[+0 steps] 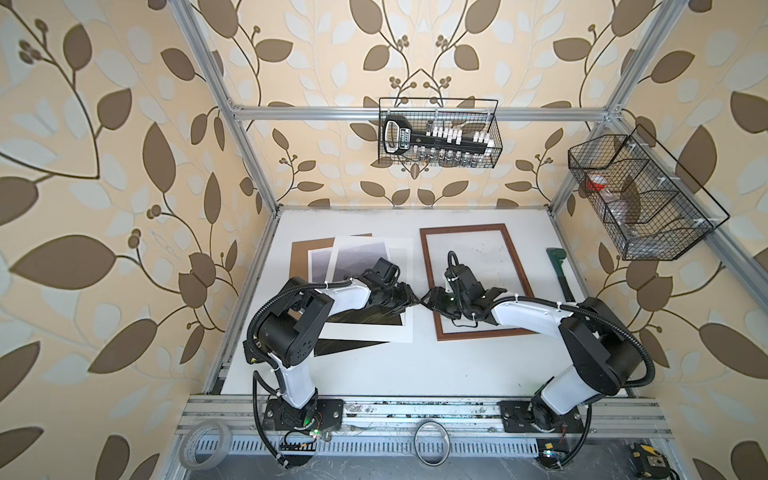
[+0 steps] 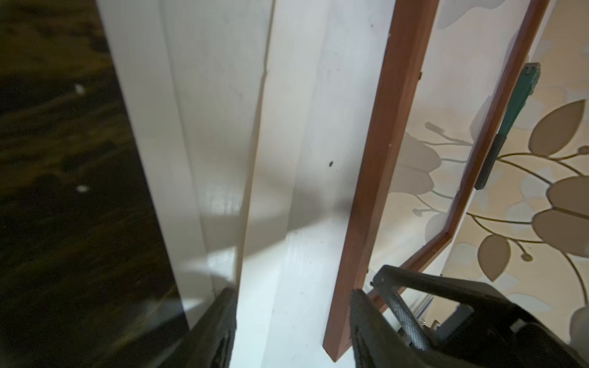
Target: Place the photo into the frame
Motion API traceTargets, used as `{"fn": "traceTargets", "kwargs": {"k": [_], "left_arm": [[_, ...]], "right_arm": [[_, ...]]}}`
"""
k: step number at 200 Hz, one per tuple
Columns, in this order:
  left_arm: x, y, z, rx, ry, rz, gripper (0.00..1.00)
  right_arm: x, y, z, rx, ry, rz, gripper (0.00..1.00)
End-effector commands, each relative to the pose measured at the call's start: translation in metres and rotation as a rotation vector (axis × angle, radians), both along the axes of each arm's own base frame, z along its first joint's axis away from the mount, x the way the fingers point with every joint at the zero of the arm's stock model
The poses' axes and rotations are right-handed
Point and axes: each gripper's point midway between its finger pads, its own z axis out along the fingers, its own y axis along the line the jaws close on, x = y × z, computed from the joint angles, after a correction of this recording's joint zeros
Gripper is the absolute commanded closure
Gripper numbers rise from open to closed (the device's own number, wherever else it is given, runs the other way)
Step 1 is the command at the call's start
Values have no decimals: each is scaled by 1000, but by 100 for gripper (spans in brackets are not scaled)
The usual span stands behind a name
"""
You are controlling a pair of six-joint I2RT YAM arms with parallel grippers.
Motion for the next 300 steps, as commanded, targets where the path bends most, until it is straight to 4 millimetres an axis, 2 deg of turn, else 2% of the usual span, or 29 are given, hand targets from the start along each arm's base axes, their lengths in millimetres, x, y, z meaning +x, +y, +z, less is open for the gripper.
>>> {"fn": "traceTargets", "kwargs": {"k": [1, 27, 44, 63, 71, 94, 136, 164, 197, 233, 248, 259, 269, 284, 300], "left_arm": [[-3, 6, 4, -37, 23, 22, 43], [-8, 47, 18, 106, -35, 30, 45], [-21, 75, 24, 206, -54, 44, 46], [-44, 106, 16, 312, -18, 76, 49], [-52, 118, 18, 341, -26, 107, 51], [-68, 143, 5, 388, -17, 189, 56], [-88, 146, -25, 351, 57, 224, 68], [-97, 151, -41, 365, 85, 233, 71], [-105, 151, -53, 364, 114, 225, 73], [-110, 152, -61, 368, 140, 214, 74], [-111, 153, -63, 376, 144, 213, 74], [-111, 155, -64, 382, 150, 215, 74], [-113, 157, -66, 387, 161, 221, 74], [-116, 161, -68, 397, 176, 230, 74], [-119, 166, -70, 406, 191, 251, 75]], "right_arm": [[-11, 5, -10, -31, 21, 22, 41], [-23, 21, -16, -34, 49, 59, 42], [-31, 30, -21, -38, 62, 79, 41], [-37, 40, -25, -39, 76, 100, 42], [-39, 43, -28, -45, 83, 109, 41], [-40, 51, -33, -63, 100, 123, 40], [-40, 52, -43, -90, 127, 121, 38], [-38, 58, -36, -51, 118, 129, 35], [-26, 76, -6, 163, 69, 134, 33], [-15, 89, 38, 397, -3, 143, 33], [-16, 91, 45, 413, -8, 158, 33], [-19, 82, 35, 346, 21, 138, 33], [-22, 56, 15, 169, 59, 76, 33], [-25, 28, 0, -26, 50, 33, 32], [-30, 18, -15, -106, 71, 35, 32]]}}
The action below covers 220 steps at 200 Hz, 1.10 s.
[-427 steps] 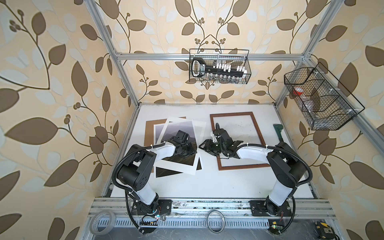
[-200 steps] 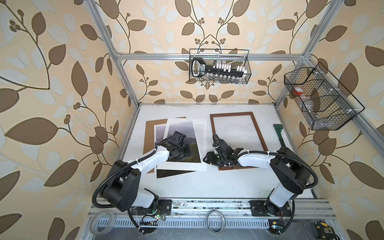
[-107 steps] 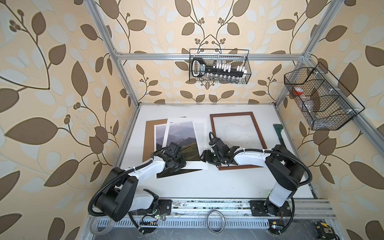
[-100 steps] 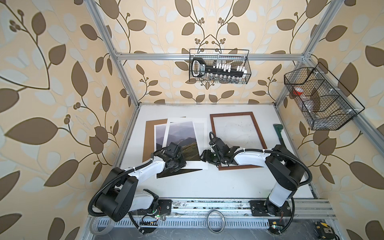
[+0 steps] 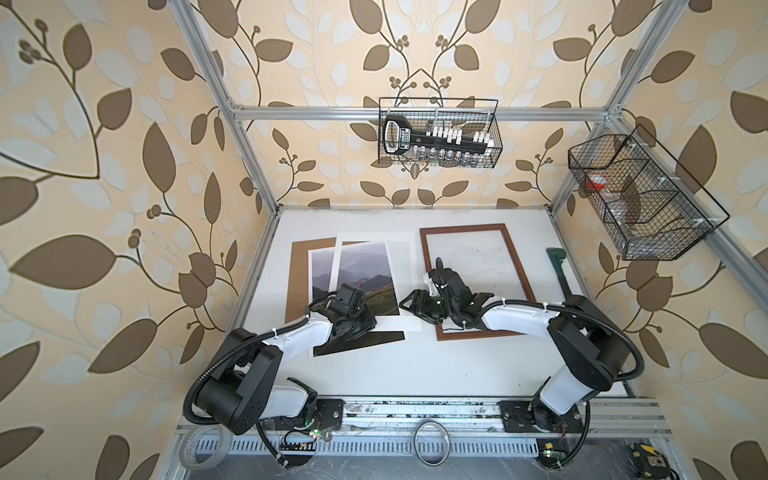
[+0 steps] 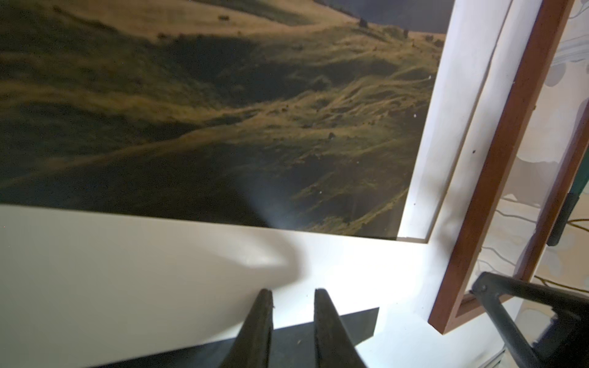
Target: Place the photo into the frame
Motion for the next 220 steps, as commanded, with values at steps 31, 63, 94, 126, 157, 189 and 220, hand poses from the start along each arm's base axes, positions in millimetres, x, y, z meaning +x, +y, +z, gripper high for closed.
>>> {"fn": "traceTargets", "kwargs": {"k": [31, 63, 94, 126, 157, 189, 220], "left_arm": [[-61, 49, -54, 164, 272, 84, 75], [-60, 48, -54, 156, 271, 81, 75], [-60, 45, -58, 145, 284, 71, 75], [-62, 43, -63, 142, 305, 64, 76], [-62, 42, -66, 139, 313, 58, 76], [-62, 40, -66, 133, 319, 53, 77], [-64, 42, -67, 138, 325, 57, 77]], "right_arm": [[-5, -44, -44, -364, 31, -30, 31], [0, -44, -54, -468, 18, -9, 29], [-1, -37, -77, -496, 59, 15, 28], [-5, -4, -83, -268, 116, 47, 29], [4, 34, -35, 131, 64, 122, 30], [6, 58, 35, 382, -61, 239, 32], [2, 62, 65, 434, -149, 298, 33]]}}
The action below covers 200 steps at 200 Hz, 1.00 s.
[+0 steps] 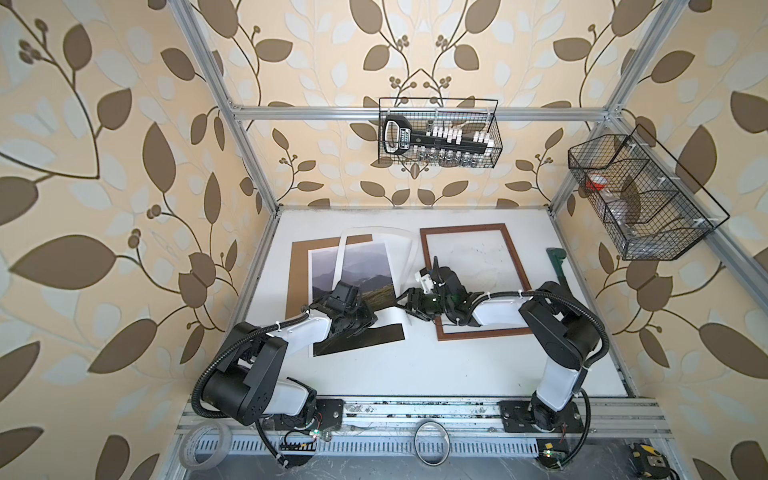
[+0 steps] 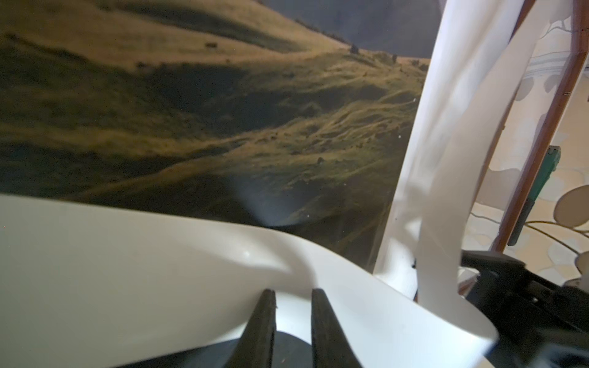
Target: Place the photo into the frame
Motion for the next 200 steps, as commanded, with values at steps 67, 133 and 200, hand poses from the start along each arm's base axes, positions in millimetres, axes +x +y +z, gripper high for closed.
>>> {"fn": "traceTargets", "kwargs": {"k": [67, 133, 200], "left_arm": [[-72, 48, -64, 222, 315, 29, 77], [-72, 48, -65, 226, 314, 29, 77], [-71, 48, -63, 225, 302, 27, 77]], "right_arm": [[-10, 23, 28, 97, -104, 121, 35], [16, 30, 52, 152, -167, 128, 34], [31, 31, 57, 168, -141, 95, 34]]}}
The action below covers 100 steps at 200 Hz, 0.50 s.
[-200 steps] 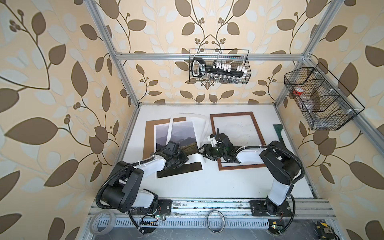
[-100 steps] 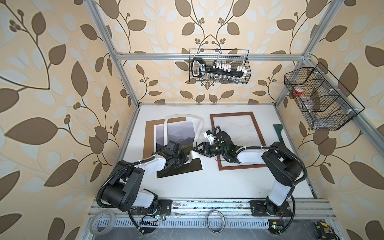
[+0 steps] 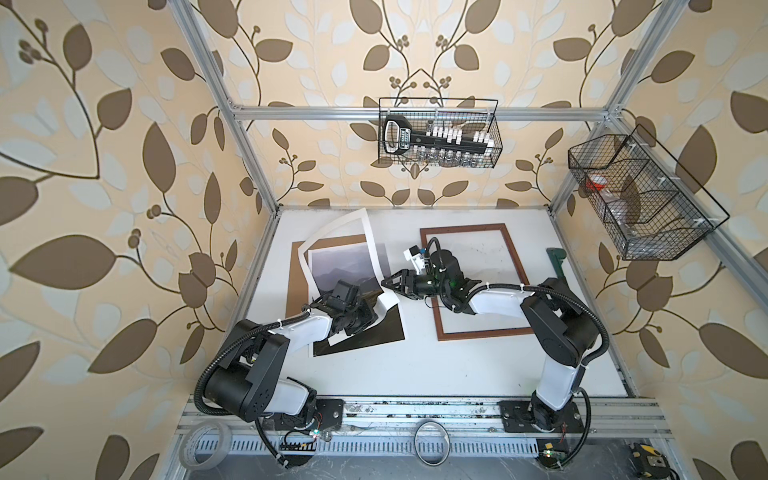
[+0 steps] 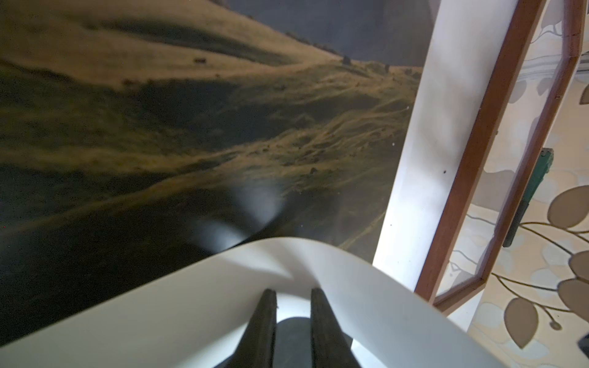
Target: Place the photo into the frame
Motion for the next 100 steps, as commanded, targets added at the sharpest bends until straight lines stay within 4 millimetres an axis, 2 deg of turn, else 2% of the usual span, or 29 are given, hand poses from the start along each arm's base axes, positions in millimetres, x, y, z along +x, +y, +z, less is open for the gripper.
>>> {"fn": "traceTargets", "kwargs": {"k": [1, 43, 79, 100], "left_arm": [[-76, 49, -63, 233, 311, 25, 77], [-75, 49, -63, 236, 313, 23, 78], [-74, 50, -63, 239, 309, 26, 78], [-73, 49, -63, 236, 311, 25, 77]], "right_arm": [[0, 4, -5, 20, 44, 16, 34], [3, 13, 4, 84, 72, 32, 34], [1, -3, 4, 102, 134, -55, 34], [-1, -10, 12, 145, 168, -100, 34]]}}
